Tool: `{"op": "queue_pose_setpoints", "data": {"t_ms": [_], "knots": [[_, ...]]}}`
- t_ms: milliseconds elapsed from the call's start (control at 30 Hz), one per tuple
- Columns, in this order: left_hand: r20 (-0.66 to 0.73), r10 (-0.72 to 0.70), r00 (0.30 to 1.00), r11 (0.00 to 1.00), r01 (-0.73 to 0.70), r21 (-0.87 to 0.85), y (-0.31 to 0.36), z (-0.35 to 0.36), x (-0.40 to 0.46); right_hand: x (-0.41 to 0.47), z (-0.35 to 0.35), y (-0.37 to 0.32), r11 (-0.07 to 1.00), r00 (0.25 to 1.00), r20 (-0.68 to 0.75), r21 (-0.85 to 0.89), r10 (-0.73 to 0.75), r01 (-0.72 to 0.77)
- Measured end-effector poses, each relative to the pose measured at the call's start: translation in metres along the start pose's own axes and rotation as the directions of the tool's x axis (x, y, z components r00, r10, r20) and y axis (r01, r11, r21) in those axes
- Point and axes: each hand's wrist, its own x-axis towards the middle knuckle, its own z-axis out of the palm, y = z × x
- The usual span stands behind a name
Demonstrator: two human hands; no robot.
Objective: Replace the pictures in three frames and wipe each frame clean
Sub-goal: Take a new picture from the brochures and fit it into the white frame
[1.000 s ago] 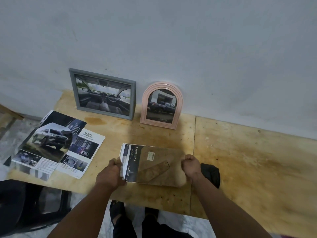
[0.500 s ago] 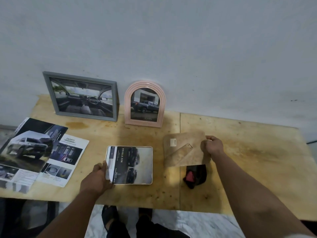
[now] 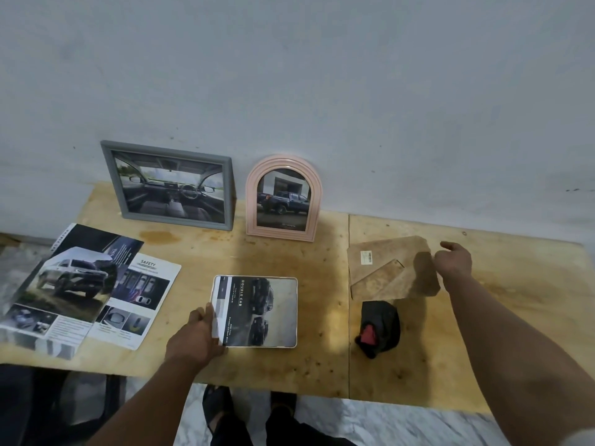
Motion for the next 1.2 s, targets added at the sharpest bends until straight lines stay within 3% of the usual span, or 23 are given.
{"op": "queue_pose_setpoints", "data": {"t_ms": [167,267,367,467,567,633,967,1200], "knots": [[0.013,0.000,1.000,0.999,0.001,-0.038,-0.002,-0.001,0.000,-0.017,0.019,0.001,0.987,0.989,-0.036,-0.081,-0.142,0.138],[0.002,-0.013,1.000,0.999,0.013,-0.042,0.000,-0.002,-0.001,-0.054,0.051,0.004,0.933,0.942,0.076,-0.130,-0.327,0.334],[0.002,-0.018,1.000,0.999,0.018,-0.038,0.000,0.000,-0.001,-0.103,0.090,0.007,0.852,0.846,0.252,-0.120,-0.470,0.510],[0.002,-0.023,1.000,0.999,0.023,-0.024,-0.001,0.000,0.000,-0.143,0.127,0.016,0.791,0.742,0.504,-0.170,-0.442,0.587],[-0.002,-0.027,1.000,0.999,0.027,-0.017,0.000,0.000,0.001,-0.173,0.158,0.019,0.622,0.599,0.728,-0.307,-0.334,0.720],[-0.009,-0.028,1.000,1.000,0.028,-0.015,0.000,0.001,0.001,-0.189,0.175,0.022,0.508,0.535,0.789,-0.342,-0.301,0.791],[0.002,-0.044,0.999,0.998,0.044,-0.046,0.001,-0.001,-0.001,-0.208,0.204,0.032,0.313,0.624,0.746,-0.550,-0.232,0.774],[-0.008,-0.046,0.999,0.997,0.046,-0.067,0.002,-0.001,-0.002,-0.221,0.212,0.041,0.304,0.671,0.685,-0.599,-0.284,0.741]]}}
